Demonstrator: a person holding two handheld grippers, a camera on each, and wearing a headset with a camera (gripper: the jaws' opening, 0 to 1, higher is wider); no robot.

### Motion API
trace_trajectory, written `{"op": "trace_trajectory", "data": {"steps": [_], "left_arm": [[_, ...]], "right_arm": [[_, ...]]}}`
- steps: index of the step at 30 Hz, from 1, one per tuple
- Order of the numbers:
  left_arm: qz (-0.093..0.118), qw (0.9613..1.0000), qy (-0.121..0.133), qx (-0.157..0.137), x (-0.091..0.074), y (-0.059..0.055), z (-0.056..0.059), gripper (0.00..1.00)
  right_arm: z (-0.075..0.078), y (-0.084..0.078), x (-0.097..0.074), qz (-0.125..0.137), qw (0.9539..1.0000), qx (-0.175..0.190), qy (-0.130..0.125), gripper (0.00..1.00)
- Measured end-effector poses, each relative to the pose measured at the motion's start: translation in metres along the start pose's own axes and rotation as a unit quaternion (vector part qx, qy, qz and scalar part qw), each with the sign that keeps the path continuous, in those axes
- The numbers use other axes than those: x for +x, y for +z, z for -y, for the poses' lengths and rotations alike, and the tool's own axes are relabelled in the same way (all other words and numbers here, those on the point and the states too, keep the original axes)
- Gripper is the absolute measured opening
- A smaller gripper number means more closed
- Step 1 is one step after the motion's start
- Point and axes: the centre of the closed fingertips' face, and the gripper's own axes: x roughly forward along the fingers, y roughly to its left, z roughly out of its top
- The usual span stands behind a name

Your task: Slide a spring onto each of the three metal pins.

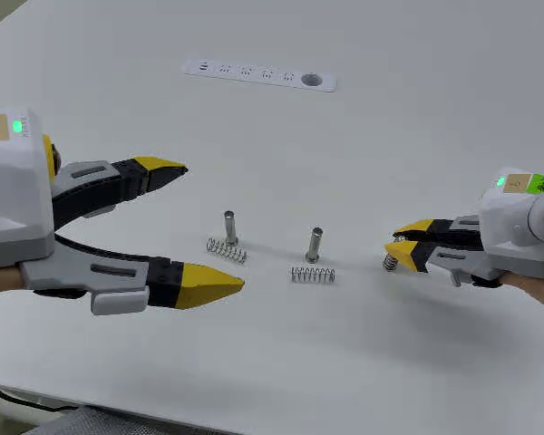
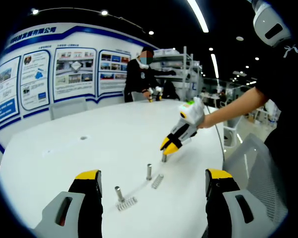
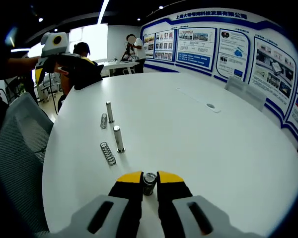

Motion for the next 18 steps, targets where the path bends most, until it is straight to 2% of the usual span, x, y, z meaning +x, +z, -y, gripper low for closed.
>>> {"op": "trace_trajectory", "data": {"steps": [4, 8, 14, 17, 18], "left_arm": [[0.001, 1.0, -0.001, 0.002, -0.001, 0.002, 0.0, 0.87], [0.003, 1.0, 0.003, 0.004, -0.002, 0.003, -0.001, 0.88], [0.002, 1.0, -0.001, 0.007, -0.004, 0.004, 0.003, 0.88], [0.004, 1.0, -0.001, 0.006, -0.006, 0.004, 0.003, 0.88], [0.005, 1.0, 0.001, 0.005, -0.007, 0.003, 0.003, 0.88]], "right_arm": [[0.001, 0.004, -0.005, 0.008, 1.0, -0.002, -0.003, 0.12], [0.004, 0.014, -0.012, 0.029, 0.9995, 0.009, -0.007, 0.16], [0.004, 0.018, -0.019, 0.024, 0.9996, 0.0, -0.012, 0.16], [0.004, 0.032, -0.027, 0.037, 0.999, 0.004, -0.023, 0.17], [0.001, 0.04, -0.03, 0.046, 0.9987, 0.012, -0.019, 0.17]]}}
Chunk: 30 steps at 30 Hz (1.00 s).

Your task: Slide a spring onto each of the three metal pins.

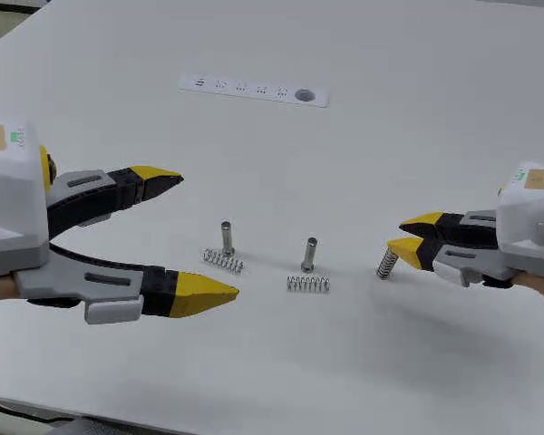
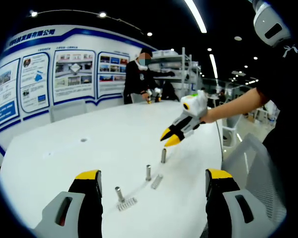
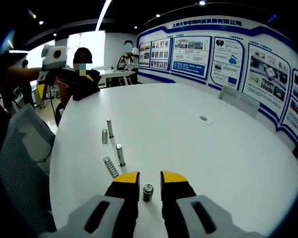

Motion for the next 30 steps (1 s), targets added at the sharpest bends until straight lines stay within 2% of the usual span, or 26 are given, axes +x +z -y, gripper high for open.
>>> {"op": "trace_trajectory", "data": {"steps": [3, 8, 11, 12, 13, 15, 18, 23, 28, 30], "left_arm": [[-0.002, 1.0, 0.005, -0.008, -0.001, -0.006, -0.003, 0.88], [-0.008, 0.9999, 0.005, -0.014, -0.001, -0.013, -0.002, 0.87], [-0.013, 0.9998, 0.005, -0.016, -0.001, -0.019, -0.002, 0.87], [-0.014, 0.9997, 0.005, -0.017, -0.002, -0.02, -0.003, 0.87], [-0.016, 0.9997, 0.005, -0.02, -0.001, -0.022, -0.003, 0.87], [-0.017, 0.9995, 0.006, -0.025, -0.001, -0.026, -0.003, 0.86], [-0.022, 0.9992, 0.005, -0.032, 0.001, -0.033, -0.002, 0.86], [-0.031, 0.9988, -0.002, -0.038, 0.005, -0.039, 0.002, 0.85], [-0.038, 0.9985, -0.007, -0.038, 0.008, -0.042, 0.003, 0.84], [-0.039, 0.9985, -0.008, -0.038, 0.008, -0.043, 0.003, 0.84]], "right_arm": [[-0.015, 0.013, 0.0, 0.014, 0.9993, 0.023, 0.027, 0.17], [-0.042, 0.016, 0.007, 0.009, 0.9982, 0.012, 0.058, 0.2], [-0.055, 0.006, 0.013, -0.006, 0.9972, 0.011, 0.074, 0.22], [-0.057, 0.002, 0.015, -0.013, 0.9969, 0.004, 0.077, 0.22], [-0.061, -0.006, 0.017, -0.027, 0.996, -0.021, 0.082, 0.22], [-0.068, -0.018, 0.023, -0.046, 0.9949, -0.029, 0.085, 0.22], [-0.074, -0.029, 0.031, -0.052, 0.9941, -0.031, 0.09, 0.22], [-0.08, -0.035, 0.049, -0.051, 0.9947, -0.024, 0.086, 0.21], [-0.072, -0.039, 0.068, -0.06, 0.9951, -0.036, 0.07, 0.19], [-0.07, -0.04, 0.073, -0.06, 0.995, -0.029, 0.074, 0.17]]}}
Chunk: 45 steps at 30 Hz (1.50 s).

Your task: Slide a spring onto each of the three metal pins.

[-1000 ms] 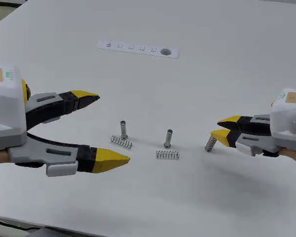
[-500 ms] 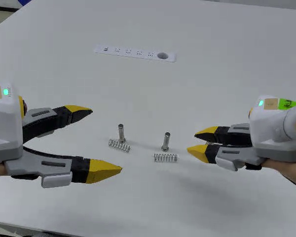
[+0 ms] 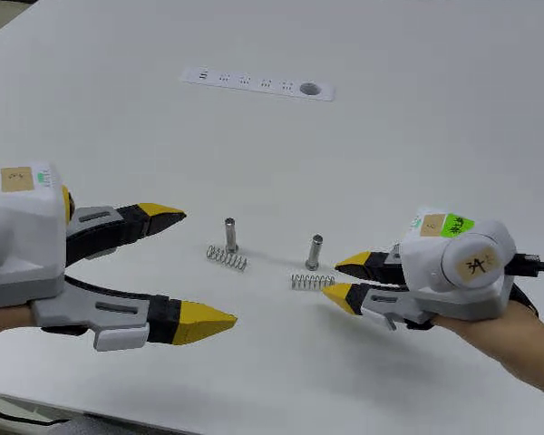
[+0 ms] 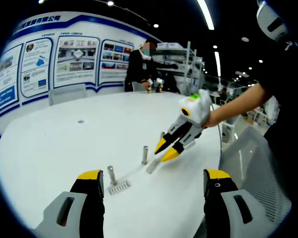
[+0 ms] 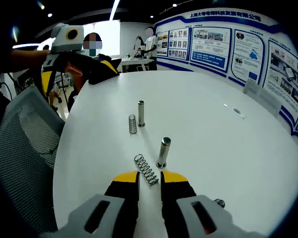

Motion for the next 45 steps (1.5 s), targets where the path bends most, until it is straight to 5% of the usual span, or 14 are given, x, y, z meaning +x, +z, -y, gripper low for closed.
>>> {"op": "trace_trajectory", "data": {"steps": [13, 21, 27, 34, 38, 45], "left_arm": [[-0.009, 0.9999, -0.004, -0.004, 0.001, -0.005, 0.0, 0.82], [-0.019, 0.9997, -0.015, -0.008, 0.004, -0.014, 0.006, 0.8], [-0.016, 0.9994, -0.026, -0.018, 0.008, -0.016, 0.012, 0.73], [-0.024, 0.9985, -0.049, -0.001, 0.015, -0.014, 0.025, 0.62], [-0.029, 0.9974, -0.065, 0.016, 0.022, -0.01, 0.034, 0.56], [-0.038, 0.9939, -0.093, 0.045, 0.03, -0.006, 0.05, 0.49]], "right_arm": [[-0.013, -0.016, 0.014, -0.023, 0.9984, -0.009, 0.05, 0.13], [-0.02, -0.017, 0.011, -0.023, 0.9988, -0.017, 0.04, 0.11], [-0.022, -0.019, 0.009, -0.032, 0.9987, 0.021, 0.033, 0.11], [-0.037, 0.011, -0.012, 0.003, 0.9983, 0.027, 0.051, 0.11], [-0.061, 0.028, -0.028, 0.007, 0.9955, -0.016, 0.093, 0.11], [-0.091, 0.053, -0.051, 0.028, 0.9888, -0.066, 0.131, 0.11]]}}
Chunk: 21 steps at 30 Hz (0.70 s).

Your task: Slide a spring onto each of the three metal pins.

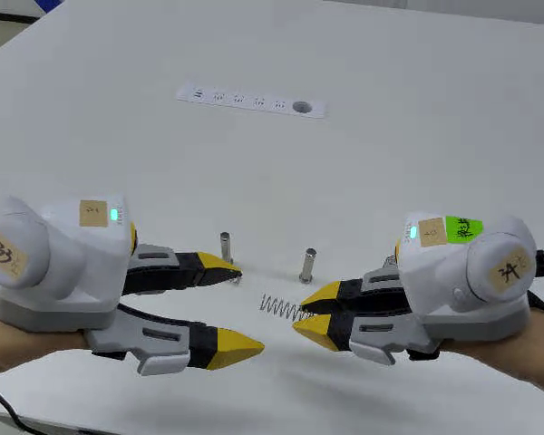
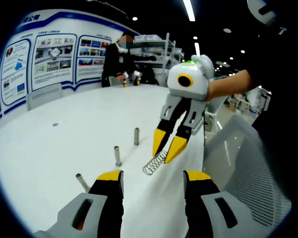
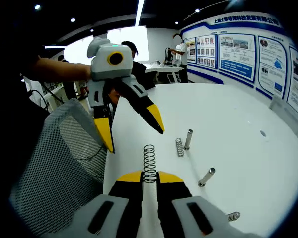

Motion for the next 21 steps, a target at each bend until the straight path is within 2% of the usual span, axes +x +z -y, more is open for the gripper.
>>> {"op": "trace_trajectory", "data": {"steps": [2, 9, 13, 21], "left_arm": [[-0.001, 1.0, -0.007, 0.005, 0.0, 0.001, 0.004, 0.46], [0.01, 0.9997, -0.019, 0.007, 0.0, 0.007, 0.012, 0.39], [0.001, 0.9994, -0.029, 0.017, 0.001, 0.005, 0.016, 0.32], [0.013, 0.9985, -0.052, 0.01, 0.001, 0.008, 0.025, 0.18]], "right_arm": [[-0.006, 0.002, -0.001, -0.004, 0.9999, -0.012, 0.008, 0.11], [-0.016, 0.013, -0.005, 0.011, 0.9994, -0.026, 0.018, 0.11], [-0.021, 0.019, -0.007, 0.016, 0.999, -0.034, 0.026, 0.11], [-0.027, 0.022, -0.011, 0.018, 0.9977, -0.053, 0.037, 0.11]]}}
